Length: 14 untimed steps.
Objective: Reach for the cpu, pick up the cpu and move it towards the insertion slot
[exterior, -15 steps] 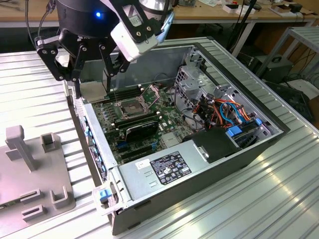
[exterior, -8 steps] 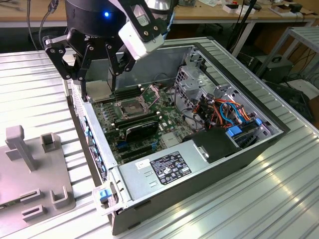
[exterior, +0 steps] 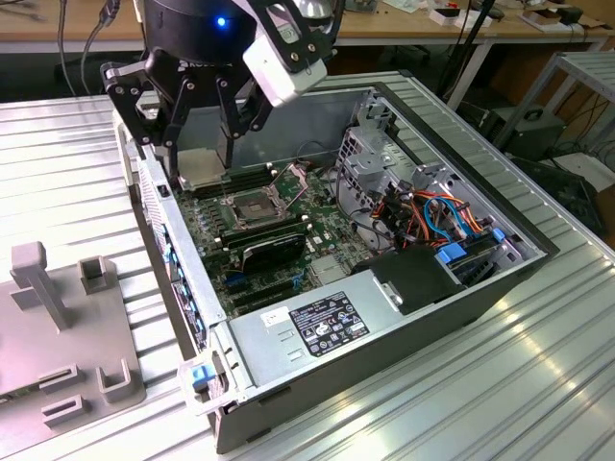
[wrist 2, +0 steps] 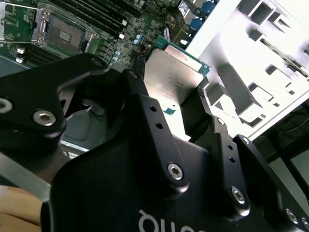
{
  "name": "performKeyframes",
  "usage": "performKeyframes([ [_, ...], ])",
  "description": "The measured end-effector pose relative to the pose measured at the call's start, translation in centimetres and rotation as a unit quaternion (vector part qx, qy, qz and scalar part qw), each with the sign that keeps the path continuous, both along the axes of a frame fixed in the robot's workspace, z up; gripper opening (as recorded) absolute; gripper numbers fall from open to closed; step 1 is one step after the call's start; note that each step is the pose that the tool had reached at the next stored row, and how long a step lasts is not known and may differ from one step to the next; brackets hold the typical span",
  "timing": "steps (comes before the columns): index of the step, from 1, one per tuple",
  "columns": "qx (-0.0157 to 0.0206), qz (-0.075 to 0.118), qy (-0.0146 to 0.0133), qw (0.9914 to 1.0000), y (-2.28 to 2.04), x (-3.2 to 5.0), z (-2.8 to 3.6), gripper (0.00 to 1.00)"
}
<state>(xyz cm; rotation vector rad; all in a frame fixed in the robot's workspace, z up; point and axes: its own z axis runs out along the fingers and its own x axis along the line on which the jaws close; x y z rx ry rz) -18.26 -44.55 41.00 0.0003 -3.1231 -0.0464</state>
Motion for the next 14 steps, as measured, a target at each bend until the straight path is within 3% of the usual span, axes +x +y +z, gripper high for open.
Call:
performKeyframes([
  [14, 0.0, 0.0, 0.0, 1.0, 0.35, 0.77, -0.04, 0.55],
])
